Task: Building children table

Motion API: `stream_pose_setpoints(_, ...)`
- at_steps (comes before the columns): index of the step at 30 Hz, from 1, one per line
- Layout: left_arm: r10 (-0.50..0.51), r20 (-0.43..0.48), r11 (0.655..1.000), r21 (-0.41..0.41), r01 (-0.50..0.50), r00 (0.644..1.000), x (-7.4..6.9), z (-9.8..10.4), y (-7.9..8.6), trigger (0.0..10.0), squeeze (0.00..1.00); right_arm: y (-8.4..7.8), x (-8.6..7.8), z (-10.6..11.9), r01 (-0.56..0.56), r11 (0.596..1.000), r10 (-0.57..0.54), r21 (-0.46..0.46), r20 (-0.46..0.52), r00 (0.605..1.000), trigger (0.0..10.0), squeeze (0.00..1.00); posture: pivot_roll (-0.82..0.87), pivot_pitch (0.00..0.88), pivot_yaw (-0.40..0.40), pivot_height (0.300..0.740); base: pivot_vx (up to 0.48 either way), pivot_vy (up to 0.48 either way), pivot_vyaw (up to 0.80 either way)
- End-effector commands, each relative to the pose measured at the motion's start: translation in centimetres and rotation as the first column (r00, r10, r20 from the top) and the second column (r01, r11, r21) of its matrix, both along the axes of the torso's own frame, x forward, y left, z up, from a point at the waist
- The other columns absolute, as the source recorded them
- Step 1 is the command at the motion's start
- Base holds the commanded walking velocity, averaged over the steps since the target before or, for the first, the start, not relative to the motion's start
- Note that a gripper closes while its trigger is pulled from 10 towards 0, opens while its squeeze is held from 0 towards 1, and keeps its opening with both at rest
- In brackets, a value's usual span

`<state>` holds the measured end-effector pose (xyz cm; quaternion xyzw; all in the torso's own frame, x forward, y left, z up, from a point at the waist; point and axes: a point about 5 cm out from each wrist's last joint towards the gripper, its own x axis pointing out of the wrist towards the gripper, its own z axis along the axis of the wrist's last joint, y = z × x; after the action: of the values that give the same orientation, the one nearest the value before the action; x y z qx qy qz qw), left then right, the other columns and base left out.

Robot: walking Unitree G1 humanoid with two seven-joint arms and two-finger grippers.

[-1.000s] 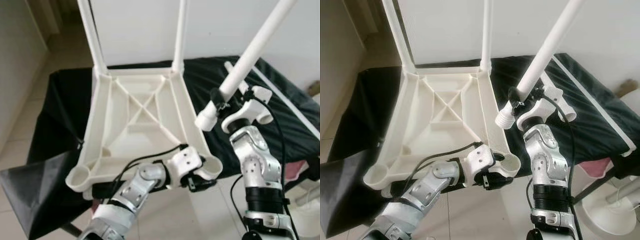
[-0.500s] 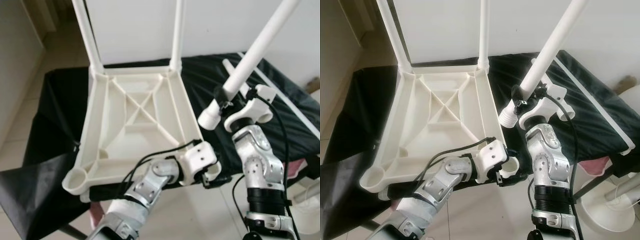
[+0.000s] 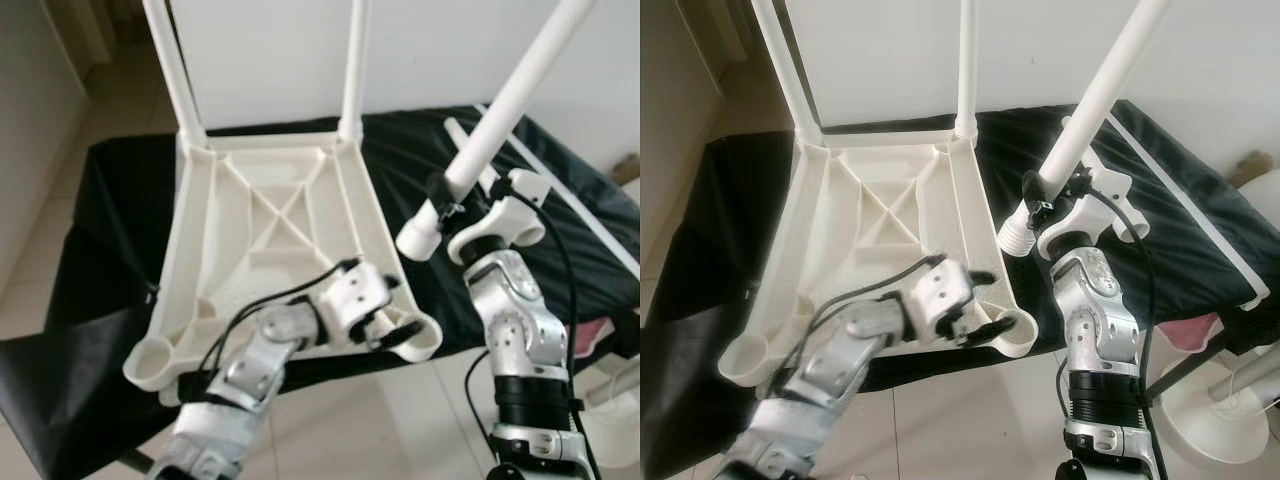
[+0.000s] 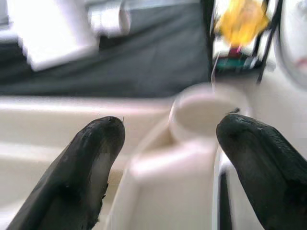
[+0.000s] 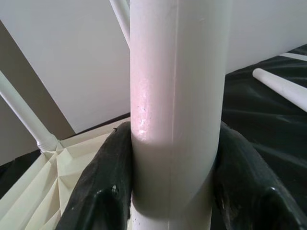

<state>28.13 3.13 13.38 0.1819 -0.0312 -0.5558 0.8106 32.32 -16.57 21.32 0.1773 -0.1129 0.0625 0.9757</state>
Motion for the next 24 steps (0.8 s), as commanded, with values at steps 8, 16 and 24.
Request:
stream_pose_setpoints(8, 0.145, 0.034, 0.977, 0.152, -0.149, 0.989, -0.2, -2.9, 1.6, 10.0, 0.00, 0.4, 0.4, 0.3, -0.002, 0.999, 0.002, -0.033, 0.002, 1.000, 10.0, 0.00, -0.03, 0.055, -0.038, 0.740, 0.000, 0.000, 0.00)
stream_pose_setpoints(16, 0.169, 0.021, 0.973, 0.159, -0.170, 0.985, -0.2, -3.1, 1.8, 10.0, 0.00, 0.3, 0.5, 0.4, 0.004, 0.999, -0.004, -0.034, 0.003, 1.000, 10.0, 0.00, -0.03, 0.056, -0.042, 0.740, 0.000, 0.000, 0.00)
stream_pose_setpoints(24, 0.092, 0.080, 0.963, 0.245, -0.109, 0.993, -0.6, -3.8, 0.4, 10.0, 0.00, 0.3, 0.5, 0.3, 0.004, 0.999, -0.004, -0.042, -0.002, 1.000, 10.0, 0.00, -0.03, 0.052, -0.040, 0.740, 0.000, 0.000, 0.00)
